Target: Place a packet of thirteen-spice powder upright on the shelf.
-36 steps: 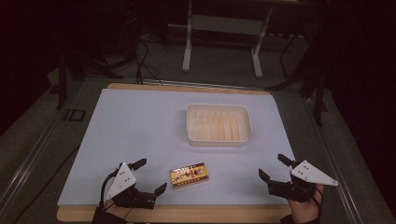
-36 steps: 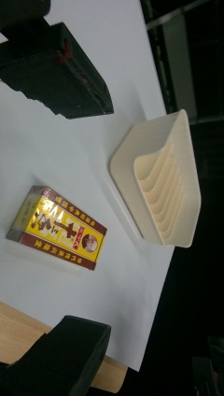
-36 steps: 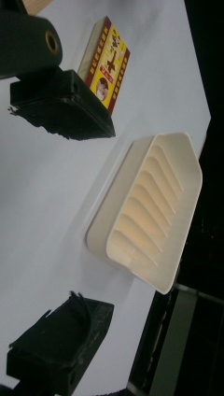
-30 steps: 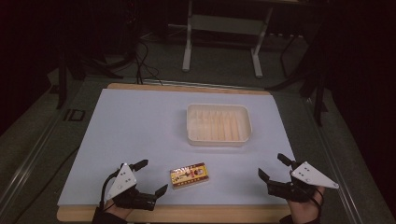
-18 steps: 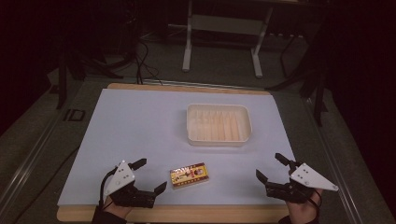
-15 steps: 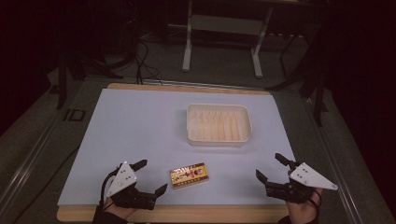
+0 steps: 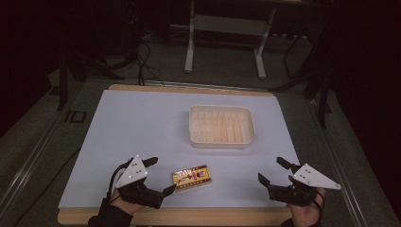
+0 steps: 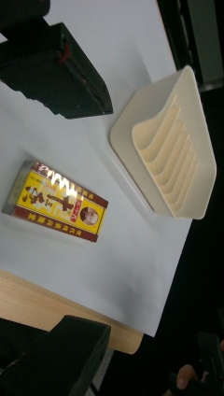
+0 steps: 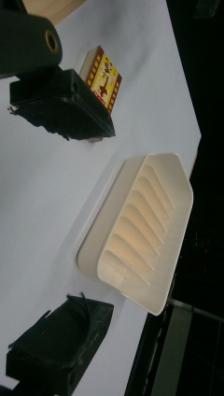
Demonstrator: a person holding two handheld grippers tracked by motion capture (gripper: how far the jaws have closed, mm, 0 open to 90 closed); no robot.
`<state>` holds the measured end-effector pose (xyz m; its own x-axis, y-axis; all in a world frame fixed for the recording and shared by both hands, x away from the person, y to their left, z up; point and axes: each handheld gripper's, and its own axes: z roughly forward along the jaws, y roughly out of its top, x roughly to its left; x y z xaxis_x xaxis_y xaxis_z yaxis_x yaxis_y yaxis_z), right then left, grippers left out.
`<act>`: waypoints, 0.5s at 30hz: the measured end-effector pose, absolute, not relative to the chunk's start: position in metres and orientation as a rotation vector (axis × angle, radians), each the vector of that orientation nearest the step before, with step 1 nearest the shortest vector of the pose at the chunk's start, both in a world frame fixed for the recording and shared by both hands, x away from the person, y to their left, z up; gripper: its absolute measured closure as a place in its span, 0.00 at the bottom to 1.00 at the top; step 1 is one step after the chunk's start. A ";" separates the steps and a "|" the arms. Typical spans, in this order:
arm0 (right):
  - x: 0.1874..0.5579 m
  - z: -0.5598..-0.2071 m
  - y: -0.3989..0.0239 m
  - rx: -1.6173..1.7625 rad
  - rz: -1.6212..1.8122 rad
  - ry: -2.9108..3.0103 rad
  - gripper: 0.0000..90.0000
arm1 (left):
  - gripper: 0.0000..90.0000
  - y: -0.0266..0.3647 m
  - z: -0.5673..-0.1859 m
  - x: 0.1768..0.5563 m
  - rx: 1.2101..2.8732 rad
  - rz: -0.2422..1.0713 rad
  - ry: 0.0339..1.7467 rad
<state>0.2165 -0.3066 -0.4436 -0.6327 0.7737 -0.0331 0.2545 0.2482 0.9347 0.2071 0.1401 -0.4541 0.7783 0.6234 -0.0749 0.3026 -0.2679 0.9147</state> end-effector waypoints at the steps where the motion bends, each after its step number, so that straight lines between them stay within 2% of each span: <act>1: 0.217 -0.444 -0.307 0.934 1.378 2.029 0.15 | 0.00 0.138 -0.453 0.209 1.876 0.349 0.701; 15: 0.215 -0.442 -0.305 0.947 1.419 2.011 0.12 | 0.00 0.111 -0.445 0.229 1.975 0.321 0.633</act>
<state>0.2147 -0.3051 -0.4421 -0.6334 0.7738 -0.0062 0.2533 0.2149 0.9432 0.2293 0.1109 -0.4445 0.8280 0.5590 -0.0445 0.2952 -0.3671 0.8821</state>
